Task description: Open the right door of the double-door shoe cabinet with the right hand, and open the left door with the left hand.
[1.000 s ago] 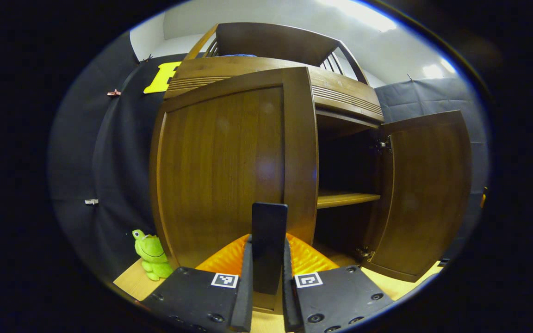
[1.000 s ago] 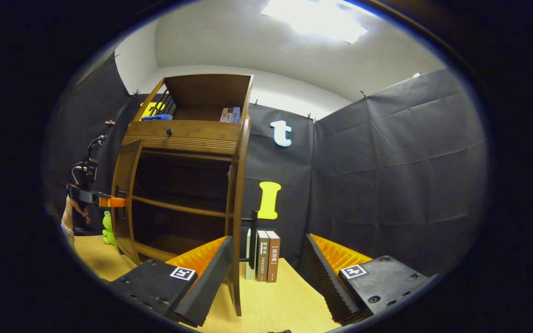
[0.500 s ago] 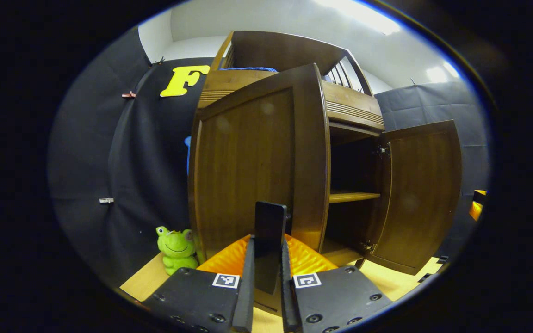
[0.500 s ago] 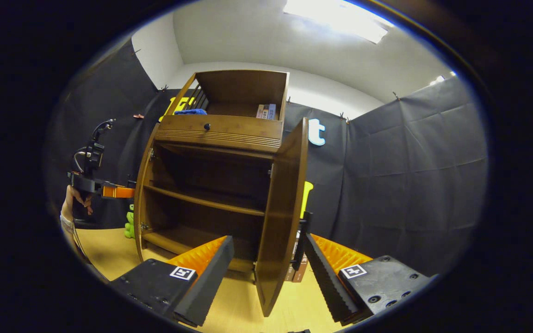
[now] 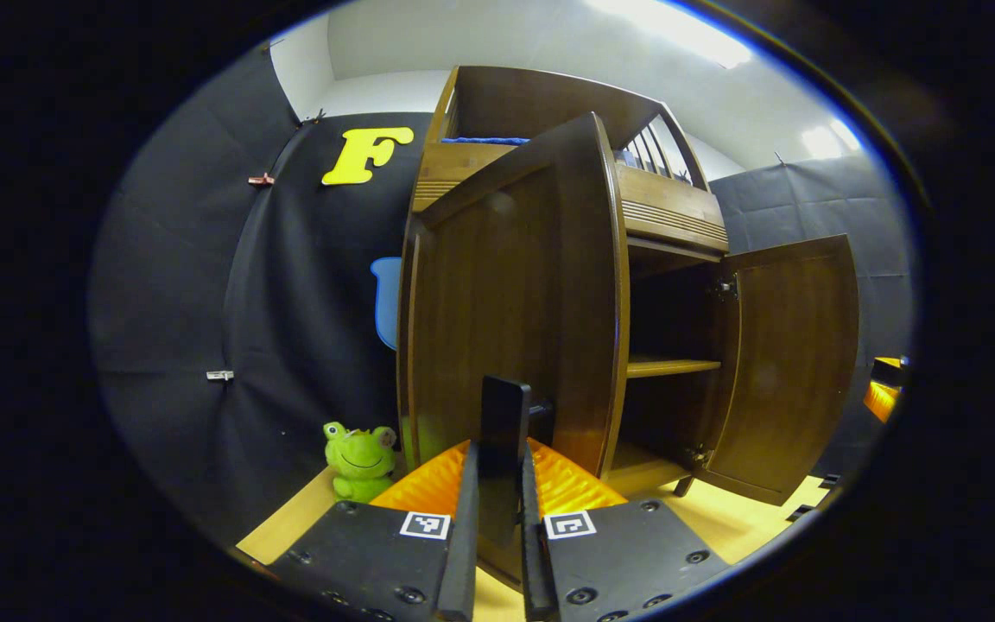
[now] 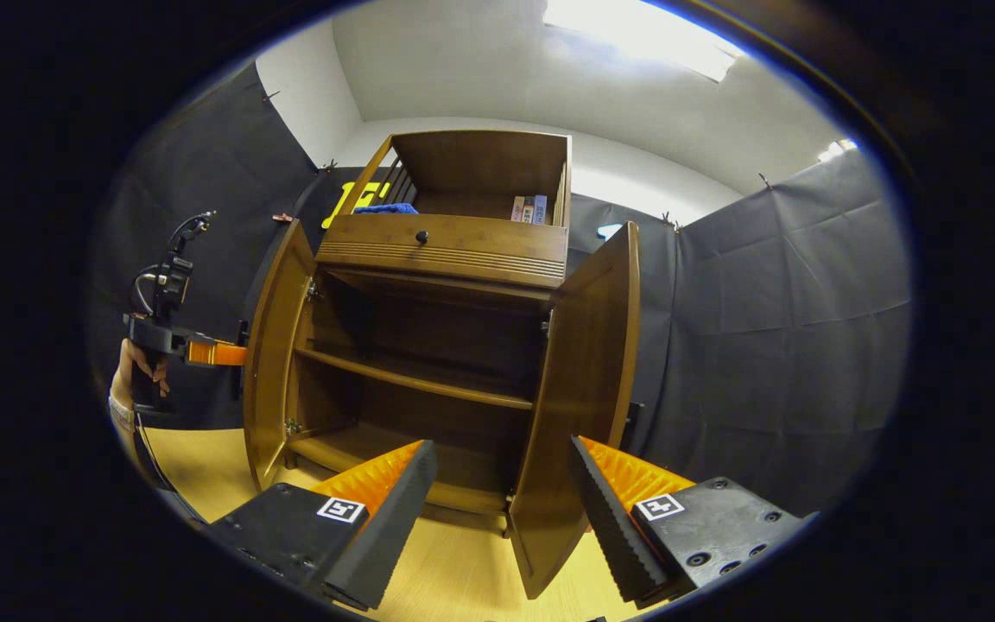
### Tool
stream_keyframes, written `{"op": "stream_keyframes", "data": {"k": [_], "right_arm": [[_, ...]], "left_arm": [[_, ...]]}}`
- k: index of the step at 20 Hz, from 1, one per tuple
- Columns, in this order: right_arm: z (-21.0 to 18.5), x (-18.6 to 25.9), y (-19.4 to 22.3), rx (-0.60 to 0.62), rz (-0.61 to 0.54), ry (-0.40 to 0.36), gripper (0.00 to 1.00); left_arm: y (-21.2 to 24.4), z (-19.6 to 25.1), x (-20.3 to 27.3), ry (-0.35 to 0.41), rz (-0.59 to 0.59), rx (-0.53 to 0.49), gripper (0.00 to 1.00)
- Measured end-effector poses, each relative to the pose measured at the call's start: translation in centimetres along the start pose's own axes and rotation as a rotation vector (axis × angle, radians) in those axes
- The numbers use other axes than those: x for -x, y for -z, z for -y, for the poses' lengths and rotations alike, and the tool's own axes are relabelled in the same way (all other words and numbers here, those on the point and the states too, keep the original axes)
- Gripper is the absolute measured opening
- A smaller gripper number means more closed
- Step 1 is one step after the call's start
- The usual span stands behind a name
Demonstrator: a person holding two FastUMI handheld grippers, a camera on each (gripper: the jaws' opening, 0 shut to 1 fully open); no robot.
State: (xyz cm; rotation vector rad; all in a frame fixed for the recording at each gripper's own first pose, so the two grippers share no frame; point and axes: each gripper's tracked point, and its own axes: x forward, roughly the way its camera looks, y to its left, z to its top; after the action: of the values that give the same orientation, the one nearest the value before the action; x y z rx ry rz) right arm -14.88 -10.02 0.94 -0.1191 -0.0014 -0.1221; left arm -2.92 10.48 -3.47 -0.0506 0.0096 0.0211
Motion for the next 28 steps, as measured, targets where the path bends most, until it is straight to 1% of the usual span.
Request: {"op": "stream_keyframes", "data": {"k": [6,9,12,13,15,19,21,22,23,25,26,28], "right_arm": [[-2.2,-1.1,-0.6,-0.006,0.013,-0.042,0.97],[-3.5,-1.8,-0.9,-0.005,0.011,-0.071,0.97],[-5.0,-2.1,-0.9,-0.01,0.014,-0.099,0.97],[-5.6,-2.1,-0.8,-0.013,0.013,-0.109,0.97],[-6.5,-2.0,-0.8,-0.016,0.017,-0.125,0.98],[-7.8,-2.5,-1.0,-0.016,0.022,-0.146,0.98],[-8.0,-2.6,-0.9,-0.019,0.021,-0.149,0.98],[-8.1,-2.7,-0.9,-0.023,0.02,-0.149,0.95],[-8.2,-2.8,-1.0,-0.029,0.022,-0.148,0.97],[-8.6,-3.0,-1.2,-0.046,0.025,-0.155,0.98],[-8.9,-3.1,-1.3,-0.058,0.027,-0.161,0.98],[-9.4,-3.4,-1.4,-0.079,0.025,-0.175,0.98]], "left_arm": [[0.4,-3.2,1.6,-0.045,0.01,-0.001,0.22],[0.6,-5.3,2.3,-0.091,0.007,0.008,0.18],[0.4,-8.1,2.6,-0.153,0.018,0.033,0.17],[0.4,-9.0,3.0,-0.176,0.019,0.035,0.12],[0.4,-9.2,3.1,-0.151,0.014,0.059,0.06],[0.3,-9.9,3.8,-0.146,0.012,0.03,0.07],[-0.9,-9.9,5.2,-0.131,0.04,0.045,0.07],[-1.4,-9.7,6.0,-0.118,0.052,0.061,0.07],[-1.8,-9.7,7.1,-0.111,0.063,0.069,0.07],[-2.5,-9.5,9.1,-0.099,0.081,0.061,0.06],[-2.7,-8.6,10.0,-0.069,0.08,0.06,0.06],[-2.7,-5.4,11.7,0.027,0.067,0.073,0.06]]}}
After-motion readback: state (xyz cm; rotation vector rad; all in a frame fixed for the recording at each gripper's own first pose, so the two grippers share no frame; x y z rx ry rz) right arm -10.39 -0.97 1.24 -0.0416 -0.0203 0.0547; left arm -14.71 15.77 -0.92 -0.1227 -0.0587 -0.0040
